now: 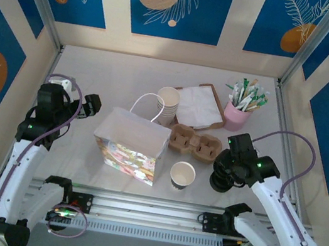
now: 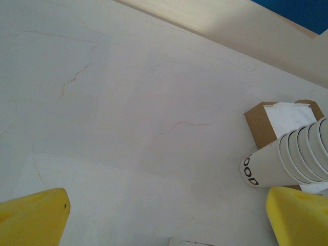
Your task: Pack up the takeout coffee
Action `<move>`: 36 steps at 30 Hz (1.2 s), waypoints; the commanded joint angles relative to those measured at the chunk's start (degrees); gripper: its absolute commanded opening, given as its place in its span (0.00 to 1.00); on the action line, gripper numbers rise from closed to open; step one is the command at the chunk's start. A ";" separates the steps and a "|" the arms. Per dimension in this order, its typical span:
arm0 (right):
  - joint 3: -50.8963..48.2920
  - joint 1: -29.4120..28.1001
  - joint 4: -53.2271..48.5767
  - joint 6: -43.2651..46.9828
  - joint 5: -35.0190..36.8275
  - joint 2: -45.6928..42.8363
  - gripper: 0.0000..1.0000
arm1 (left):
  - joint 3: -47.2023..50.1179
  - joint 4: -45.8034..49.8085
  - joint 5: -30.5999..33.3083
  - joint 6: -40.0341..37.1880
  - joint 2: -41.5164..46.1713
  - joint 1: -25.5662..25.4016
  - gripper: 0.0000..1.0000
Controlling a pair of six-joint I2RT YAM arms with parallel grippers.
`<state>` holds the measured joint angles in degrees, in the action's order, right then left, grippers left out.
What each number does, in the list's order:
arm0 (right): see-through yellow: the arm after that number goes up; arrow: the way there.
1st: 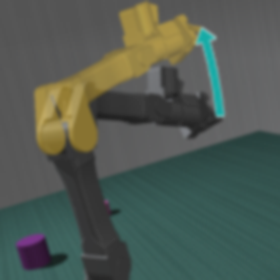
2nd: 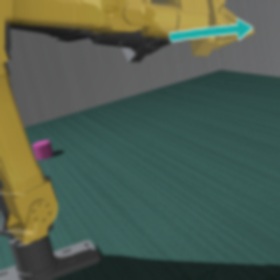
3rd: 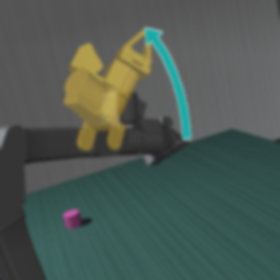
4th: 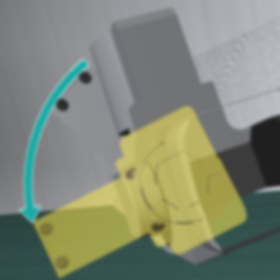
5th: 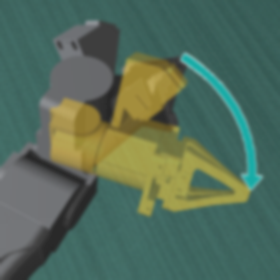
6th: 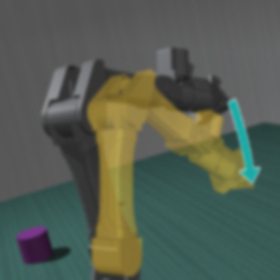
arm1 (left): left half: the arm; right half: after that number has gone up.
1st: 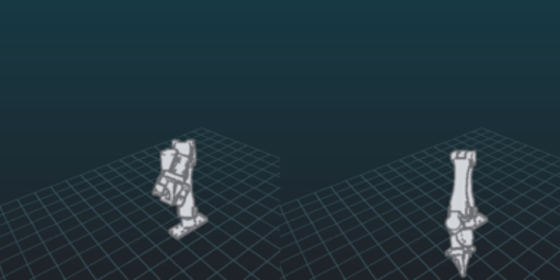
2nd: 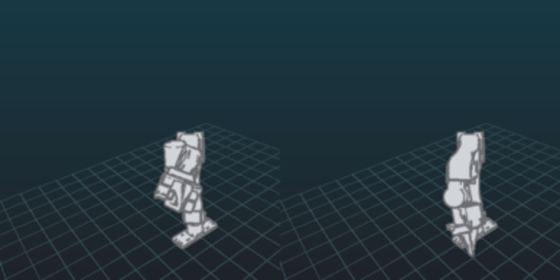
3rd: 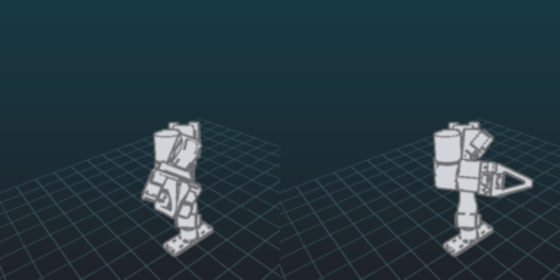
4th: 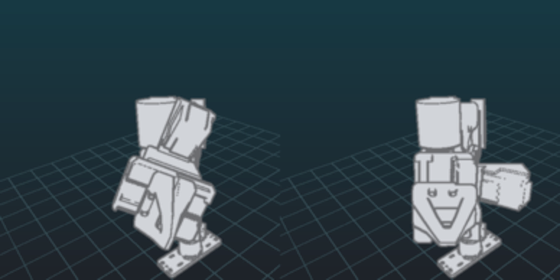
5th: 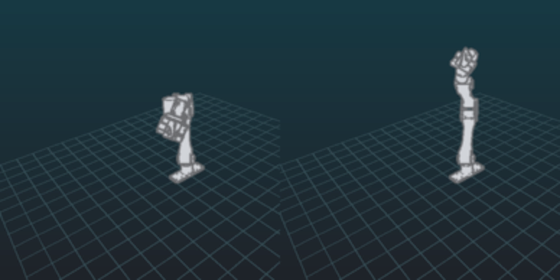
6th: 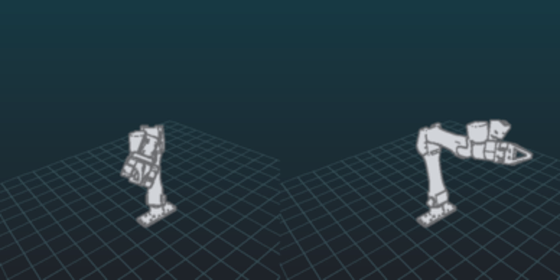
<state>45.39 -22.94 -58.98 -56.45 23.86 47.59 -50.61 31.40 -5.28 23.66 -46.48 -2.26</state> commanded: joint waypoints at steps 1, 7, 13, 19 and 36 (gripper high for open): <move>3.82 -3.94 0.39 6.25 -3.53 -0.27 0.63 | 0.60 0.77 0.72 0.07 -0.02 0.59 0.98; 10.38 -18.39 -2.99 5.06 -1.98 4.25 0.64 | 0.60 0.79 0.75 0.10 -0.23 0.65 0.97; 13.39 -27.25 -3.79 2.19 -4.30 8.69 0.63 | 0.55 0.77 0.62 0.16 -0.28 0.67 0.97; 14.40 -32.90 -5.81 -0.55 -3.94 12.89 0.64 | 0.60 0.77 0.53 0.24 -0.27 0.68 0.97; 13.84 -34.40 -0.36 -0.29 -4.67 18.75 0.64 | 0.60 0.77 0.53 0.24 -0.24 0.68 0.97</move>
<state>58.19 -57.21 -60.07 -56.18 20.47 65.47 -50.61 31.40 -5.28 23.66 -46.74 -2.24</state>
